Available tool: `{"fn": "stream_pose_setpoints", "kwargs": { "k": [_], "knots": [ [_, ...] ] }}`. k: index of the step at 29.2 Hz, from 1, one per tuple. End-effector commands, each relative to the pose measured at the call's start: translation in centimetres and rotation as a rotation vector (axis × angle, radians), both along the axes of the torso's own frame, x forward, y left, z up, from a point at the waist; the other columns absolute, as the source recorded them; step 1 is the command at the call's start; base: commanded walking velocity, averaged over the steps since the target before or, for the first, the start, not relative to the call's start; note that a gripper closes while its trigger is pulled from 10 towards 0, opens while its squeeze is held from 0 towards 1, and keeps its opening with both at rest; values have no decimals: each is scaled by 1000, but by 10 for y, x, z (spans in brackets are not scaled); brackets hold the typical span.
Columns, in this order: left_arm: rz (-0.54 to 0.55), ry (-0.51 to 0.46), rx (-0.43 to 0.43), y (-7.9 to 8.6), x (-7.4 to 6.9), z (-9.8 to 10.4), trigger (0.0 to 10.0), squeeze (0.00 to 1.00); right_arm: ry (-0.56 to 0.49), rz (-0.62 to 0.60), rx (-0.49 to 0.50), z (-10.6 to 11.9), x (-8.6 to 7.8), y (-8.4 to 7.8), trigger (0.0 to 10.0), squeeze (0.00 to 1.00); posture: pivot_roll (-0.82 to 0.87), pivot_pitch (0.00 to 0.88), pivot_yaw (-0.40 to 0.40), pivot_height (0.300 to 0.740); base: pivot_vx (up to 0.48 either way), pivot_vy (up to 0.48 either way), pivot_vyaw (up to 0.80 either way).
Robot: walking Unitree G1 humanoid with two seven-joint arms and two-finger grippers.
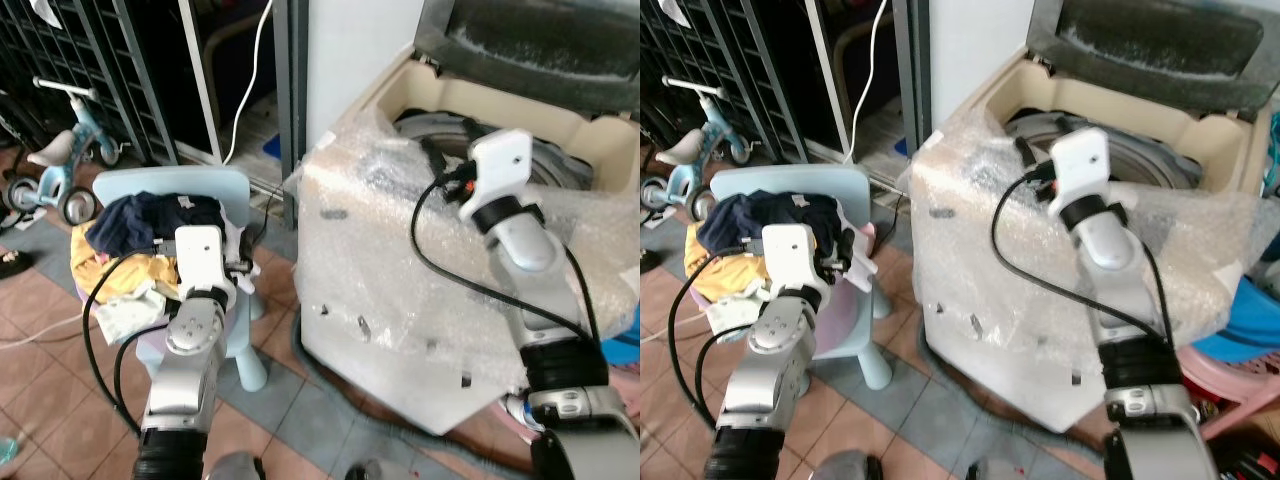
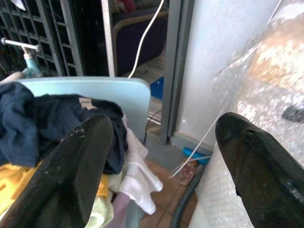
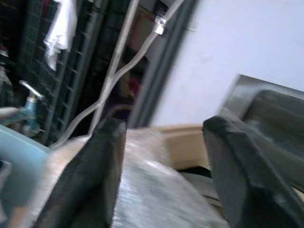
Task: Clothes washing
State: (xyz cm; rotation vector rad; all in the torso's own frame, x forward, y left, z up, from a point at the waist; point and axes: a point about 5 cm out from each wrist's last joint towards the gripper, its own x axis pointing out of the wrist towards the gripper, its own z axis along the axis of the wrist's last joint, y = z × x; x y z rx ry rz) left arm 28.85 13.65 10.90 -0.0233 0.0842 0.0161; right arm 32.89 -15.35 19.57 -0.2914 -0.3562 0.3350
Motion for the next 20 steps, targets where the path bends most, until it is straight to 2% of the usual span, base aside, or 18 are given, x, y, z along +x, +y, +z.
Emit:
{"fn": "stream_pose_setpoints", "kwargs": {
  "k": [1, 2, 3, 4, 5, 8, 13, 20],
  "knots": [
    [5, -7, 0, 1, 2, 4, 10000, 0, -11, 17, -4, 4, -4, 8, 10000, 1000, -56, 0, 10, 740, 0, 480, 0],
    [4, -8, 0, 1, 2, 4, 10000, 0, -19, 14, -25, 2, -6, 13, 10000, 1000, -54, 0, 10, 740, 0, 480, 0],
    [6, -8, 0, 2, 2, 4, 10000, 0, -17, 12, -21, 2, -7, 15, 10000, 655, -54, 0, 10, 740, 0, 480, 0],
    [7, -8, -1, 2, 2, 4, 10000, 0, -13, 12, -16, 1, -7, 16, 10000, 655, -54, 0, 10, 740, 0, 480, 0],
    [9, -10, 1, 3, 2, 5, 10000, 0, -8, -33, 12, 1, -6, 14, 10000, 0, -53, 0, 10, 740, 0, 480, 0],
    [18, -7, 5, 6, 1, 4, 10000, 0, 80, -76, 90, -6, -3, 9, 10000, 0, -52, 0, 8, 740, 0, 480, 0],
    [24, -8, 2, 6, 4, 6, 10000, 0, 111, -86, 100, -8, -3, 9, 10000, 0, -55, 0, 11, 740, 0, 480, 0],
    [50, -33, 31, 16, 8, 15, 10000, 0, 137, -109, 96, -6, -2, 14, 10000, 0, -40, 0, 26, 740, 0, 480, 0]
  ]
}}
